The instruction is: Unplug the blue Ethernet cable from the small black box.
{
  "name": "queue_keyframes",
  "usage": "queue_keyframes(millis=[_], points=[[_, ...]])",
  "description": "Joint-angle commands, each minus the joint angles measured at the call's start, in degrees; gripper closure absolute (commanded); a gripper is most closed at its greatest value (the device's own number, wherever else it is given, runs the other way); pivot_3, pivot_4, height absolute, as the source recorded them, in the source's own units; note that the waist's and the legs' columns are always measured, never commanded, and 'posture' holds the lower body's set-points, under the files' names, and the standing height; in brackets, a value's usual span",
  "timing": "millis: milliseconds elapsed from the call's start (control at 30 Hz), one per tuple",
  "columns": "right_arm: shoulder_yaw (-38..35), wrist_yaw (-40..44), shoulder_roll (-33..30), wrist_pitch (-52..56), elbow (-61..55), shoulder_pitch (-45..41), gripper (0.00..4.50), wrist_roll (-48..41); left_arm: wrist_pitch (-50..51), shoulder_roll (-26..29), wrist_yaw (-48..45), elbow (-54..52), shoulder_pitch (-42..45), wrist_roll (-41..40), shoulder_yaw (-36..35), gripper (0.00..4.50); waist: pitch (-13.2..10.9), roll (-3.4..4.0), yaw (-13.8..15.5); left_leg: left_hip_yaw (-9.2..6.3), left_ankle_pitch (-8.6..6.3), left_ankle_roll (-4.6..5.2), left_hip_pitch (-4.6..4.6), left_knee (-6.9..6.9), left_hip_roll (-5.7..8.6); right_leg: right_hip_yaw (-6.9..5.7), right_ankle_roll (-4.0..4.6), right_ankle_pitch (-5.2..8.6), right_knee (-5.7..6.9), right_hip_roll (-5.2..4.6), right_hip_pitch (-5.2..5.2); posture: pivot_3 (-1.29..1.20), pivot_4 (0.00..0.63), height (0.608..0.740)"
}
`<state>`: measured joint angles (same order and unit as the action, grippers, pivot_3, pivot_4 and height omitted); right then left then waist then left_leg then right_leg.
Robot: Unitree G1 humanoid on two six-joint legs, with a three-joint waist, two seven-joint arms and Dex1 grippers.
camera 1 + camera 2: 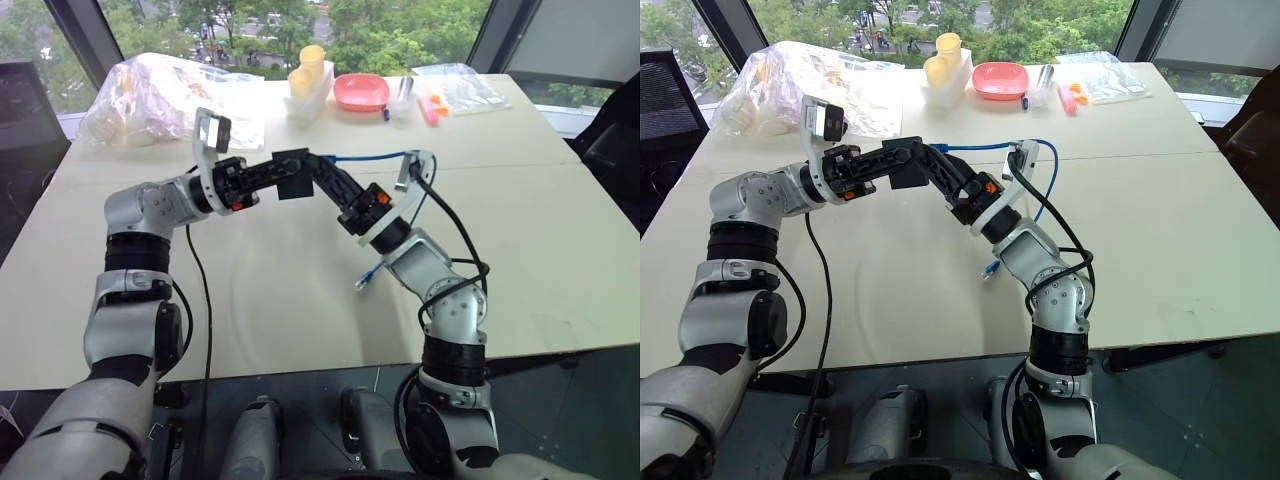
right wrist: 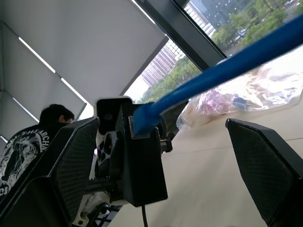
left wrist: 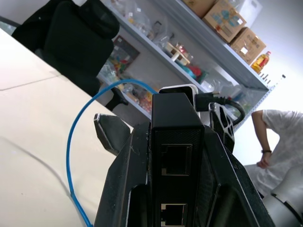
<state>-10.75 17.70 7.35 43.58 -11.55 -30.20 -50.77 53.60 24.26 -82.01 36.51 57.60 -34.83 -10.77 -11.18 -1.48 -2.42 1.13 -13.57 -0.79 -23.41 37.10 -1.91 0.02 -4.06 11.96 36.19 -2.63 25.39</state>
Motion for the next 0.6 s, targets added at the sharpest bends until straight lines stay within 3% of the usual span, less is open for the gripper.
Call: queue_keyframes(millis=[33,233,267,567,600], points=[[1.1,-0.3,0.2,-1.2,-1.3,-1.1,0.88,-1.4,-0.2,0.2,-0.1,-2.0,0.4,-1.4,0.2,3.97,0.0,0.0,0.0,0.0,0.0,0.0,0.0,0.0,0.0,0.0,0.0,0.0,0.0,0.0,0.0,0.0,0.15,0.74],[2.0,-0.8,0.3,-2.4,-1.4,-0.6,3.93,-1.6,-0.8,0.2,0.2,-1.8,0.3,-1.6,0.7,3.97,0.0,0.0,0.0,0.0,0.0,0.0,0.0,0.0,0.0,0.0,0.0,0.0,0.0,0.0,0.0,0.0,0.15,0.74],[2.1,-0.9,0.4,-2.6,-1.5,-0.6,4.08,-1.7,-0.9,0.2,0.4,-1.8,0.3,-1.7,0.7,3.97,0.0,0.0,0.0,-0.01,0.0,0.0,-0.01,0.0,0.0,0.0,0.0,0.0,0.0,0.0,0.01,0.0,0.15,0.74],[3.4,-0.7,0.2,-3.2,-1.4,0.0,4.08,-2.2,-1.4,0.5,1.1,-1.3,0.3,-2.2,0.6,3.97,0.0,0.0,0.0,0.0,0.0,0.0,-0.01,0.0,0.0,0.0,0.0,0.0,-0.02,0.0,0.0,0.0,0.15,0.74],[3.6,-0.8,0.1,-3.2,-1.3,0.1,3.58,-2.0,-1.4,0.5,1.2,-1.3,0.3,-2.2,0.6,3.97,0.0,0.0,0.0,0.0,0.0,0.0,-0.01,0.0,0.0,0.0,0.0,0.0,-0.02,0.0,0.0,0.0,0.15,0.74]])
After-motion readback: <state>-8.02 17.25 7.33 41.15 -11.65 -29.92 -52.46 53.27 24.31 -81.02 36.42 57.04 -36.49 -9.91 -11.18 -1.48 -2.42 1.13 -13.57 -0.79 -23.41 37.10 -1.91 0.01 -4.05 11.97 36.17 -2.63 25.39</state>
